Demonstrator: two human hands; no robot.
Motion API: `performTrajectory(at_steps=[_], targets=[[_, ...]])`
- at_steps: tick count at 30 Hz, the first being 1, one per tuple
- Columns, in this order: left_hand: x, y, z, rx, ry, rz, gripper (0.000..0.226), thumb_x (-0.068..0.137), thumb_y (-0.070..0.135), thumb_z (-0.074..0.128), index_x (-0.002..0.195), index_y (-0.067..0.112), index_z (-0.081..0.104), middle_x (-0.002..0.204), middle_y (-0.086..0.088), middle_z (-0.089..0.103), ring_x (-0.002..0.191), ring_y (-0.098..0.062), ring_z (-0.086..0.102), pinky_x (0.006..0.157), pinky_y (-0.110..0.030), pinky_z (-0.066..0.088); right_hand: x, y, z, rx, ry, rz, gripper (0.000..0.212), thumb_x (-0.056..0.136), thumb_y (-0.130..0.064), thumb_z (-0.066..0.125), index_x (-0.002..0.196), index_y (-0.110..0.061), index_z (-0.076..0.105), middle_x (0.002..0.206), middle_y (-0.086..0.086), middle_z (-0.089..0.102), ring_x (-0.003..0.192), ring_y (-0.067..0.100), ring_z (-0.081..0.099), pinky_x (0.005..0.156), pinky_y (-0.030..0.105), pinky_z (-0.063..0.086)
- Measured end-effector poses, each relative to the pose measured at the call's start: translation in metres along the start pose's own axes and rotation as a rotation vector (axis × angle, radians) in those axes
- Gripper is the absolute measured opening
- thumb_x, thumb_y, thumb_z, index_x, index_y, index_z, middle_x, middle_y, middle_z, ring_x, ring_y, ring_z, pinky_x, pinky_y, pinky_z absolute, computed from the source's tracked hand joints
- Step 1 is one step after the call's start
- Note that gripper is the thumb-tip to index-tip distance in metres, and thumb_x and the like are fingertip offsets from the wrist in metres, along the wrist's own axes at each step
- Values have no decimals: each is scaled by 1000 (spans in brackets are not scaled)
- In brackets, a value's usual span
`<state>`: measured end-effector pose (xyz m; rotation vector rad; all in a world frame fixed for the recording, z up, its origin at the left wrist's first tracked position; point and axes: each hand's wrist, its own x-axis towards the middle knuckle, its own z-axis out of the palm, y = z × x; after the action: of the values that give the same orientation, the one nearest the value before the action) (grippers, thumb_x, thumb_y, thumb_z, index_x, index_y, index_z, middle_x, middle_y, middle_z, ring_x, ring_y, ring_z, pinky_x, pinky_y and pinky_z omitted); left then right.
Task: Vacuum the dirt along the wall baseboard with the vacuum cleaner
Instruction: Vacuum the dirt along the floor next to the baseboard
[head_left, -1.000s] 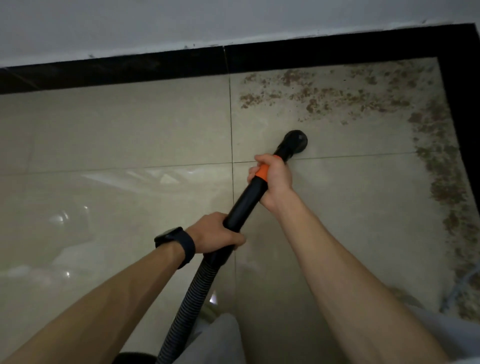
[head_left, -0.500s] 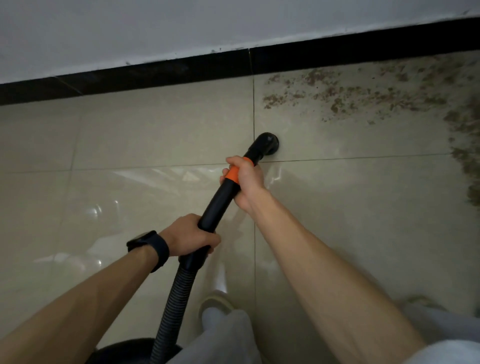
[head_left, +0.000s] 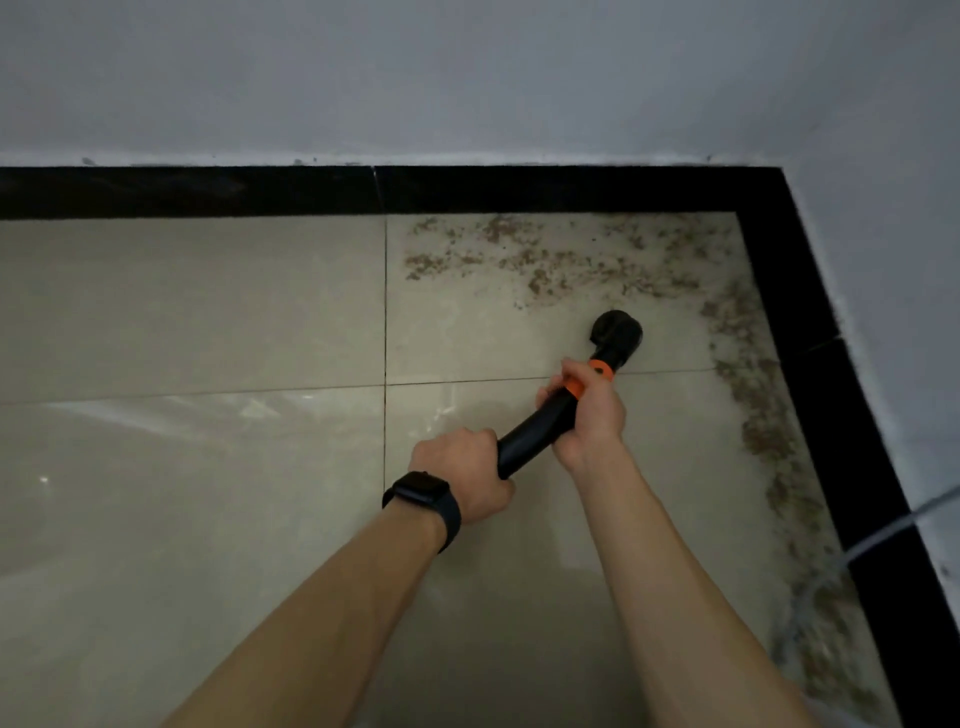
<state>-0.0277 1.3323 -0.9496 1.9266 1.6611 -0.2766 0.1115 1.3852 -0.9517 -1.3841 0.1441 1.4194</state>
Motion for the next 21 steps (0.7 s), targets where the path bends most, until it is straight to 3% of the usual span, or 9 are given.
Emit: performTrajectory(at_steps=[7, 12, 21], targets=[[9, 35, 10, -63, -9, 27, 31, 78, 43, 59, 101, 24, 55, 67, 7, 43, 58, -17, 47, 53, -26, 38, 12, -12, -7, -237, 146, -126, 18, 92, -10, 72, 86, -10, 54, 59, 1, 52, 42, 14, 47, 42, 26, 45], [-2, 16, 17, -61, -7, 8, 30, 81, 45, 59, 98, 24, 48, 68, 8, 44, 54, -11, 44, 48, -24, 34, 9, 6, -1, -305, 85, -120, 19, 86, -1, 68, 90, -9, 51, 61, 4, 50, 41, 15, 45, 42, 27, 42], [-28, -42, 16, -7, 7, -29, 32, 78, 52, 55, 89, 27, 39, 65, 10, 41, 50, -8, 37, 48, -26, 27, -10, 58, 28, -356, 3, -80, 19, 83, -1, 66, 92, -11, 52, 61, 2, 53, 43, 14, 48, 46, 29, 44]])
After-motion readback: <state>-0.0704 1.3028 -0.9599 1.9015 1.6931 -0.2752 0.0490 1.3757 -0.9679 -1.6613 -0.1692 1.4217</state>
